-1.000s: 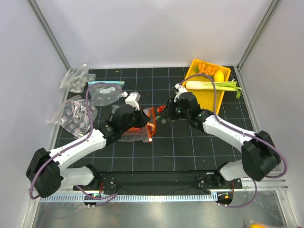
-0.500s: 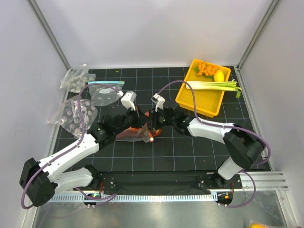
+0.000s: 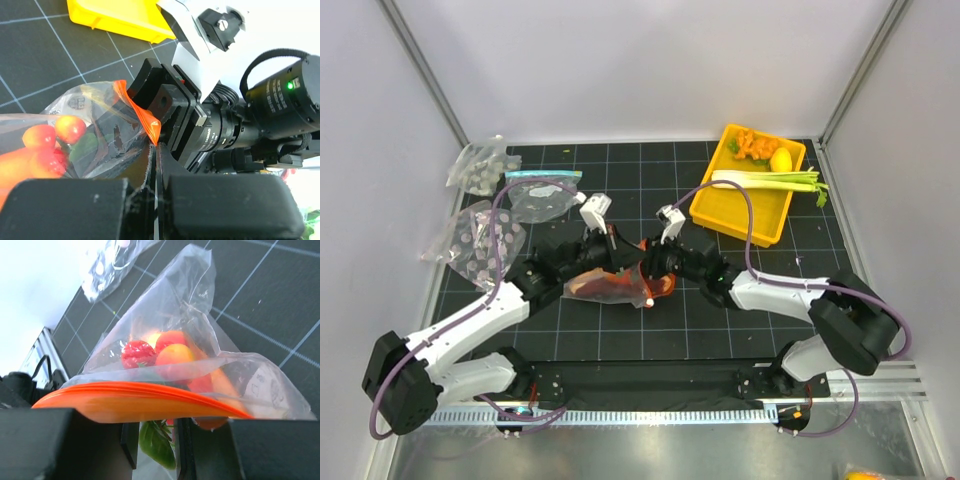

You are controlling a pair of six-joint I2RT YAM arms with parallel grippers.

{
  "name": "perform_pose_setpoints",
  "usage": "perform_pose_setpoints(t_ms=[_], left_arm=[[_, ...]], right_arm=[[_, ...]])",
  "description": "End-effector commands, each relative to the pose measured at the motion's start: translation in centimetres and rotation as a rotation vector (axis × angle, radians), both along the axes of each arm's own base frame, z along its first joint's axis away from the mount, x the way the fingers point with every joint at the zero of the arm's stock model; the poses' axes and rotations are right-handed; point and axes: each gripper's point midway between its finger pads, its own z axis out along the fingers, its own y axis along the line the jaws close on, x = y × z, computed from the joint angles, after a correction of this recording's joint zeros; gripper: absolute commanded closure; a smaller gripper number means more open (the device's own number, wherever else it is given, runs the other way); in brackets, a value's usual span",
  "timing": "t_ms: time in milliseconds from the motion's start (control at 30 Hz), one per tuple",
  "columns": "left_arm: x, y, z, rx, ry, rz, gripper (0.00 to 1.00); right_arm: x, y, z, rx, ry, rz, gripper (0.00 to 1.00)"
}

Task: Place the food in the zip-top bag and seal the zipper
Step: Place the fake vegetable in the zipper food storage bag.

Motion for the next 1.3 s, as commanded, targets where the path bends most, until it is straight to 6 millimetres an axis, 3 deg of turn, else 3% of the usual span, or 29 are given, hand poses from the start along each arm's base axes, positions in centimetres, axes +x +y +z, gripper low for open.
perform_pose_setpoints(t_ms=[0,33,67,100,167,233,300,433,833,1067,1267], left_arm=[[-1.7,-1.7,3.8,-0.133,-0.061,-0.106,1.00],[-1.6,-1.7,3.8,-0.129,-0.062,-0.105,1.00],[-1.5,-1.6,3.7,-0.125,-0.062,-0.097,1.00],[-1.4,-1.5,3.7,-0.122,-0.064,-0.092,1.00],[-0.8,-0.9,3.4,-0.097,-0.064,-0.044,1.00],[-0.2,-0.1,2.8,-0.063,-0.055,0.013,1.00],[0.4,0.9,2.6,-0.041,-0.068,0.074,1.00],[0.9,2.3,2.9,-0.044,-0.087,0.142,1.00],[2.1,4.5,2.3,-0.006,-0.086,0.266,1.00],[3.0,5.5,0.9,0.049,-0.088,0.328,1.00],[3.8,4.4,-1.6,0.092,-0.040,0.314,1.00]], right_arm=[[0.3,2.2,2.9,0.090,-0.122,0.007,0.78],[0.3,2.5,2.7,0.086,-0.116,0.013,0.73],[0.4,2.7,2.7,0.087,-0.112,0.016,0.49],[0.5,2.8,2.2,0.078,-0.098,0.016,0.35],[0.5,2.6,2.4,0.076,-0.097,0.006,0.17],[0.7,1.9,3.3,0.076,-0.123,-0.025,0.11],[1.0,1.0,3.4,0.050,-0.136,-0.063,0.10],[0.9,-0.5,5.3,0.065,-0.184,-0.107,0.13],[2.1,-4.0,6.3,0.019,-0.211,-0.278,0.34],[4.0,-8.7,6.6,-0.085,-0.216,-0.518,0.27],[4.1,-12.8,8.6,-0.079,-0.244,-0.692,0.20]])
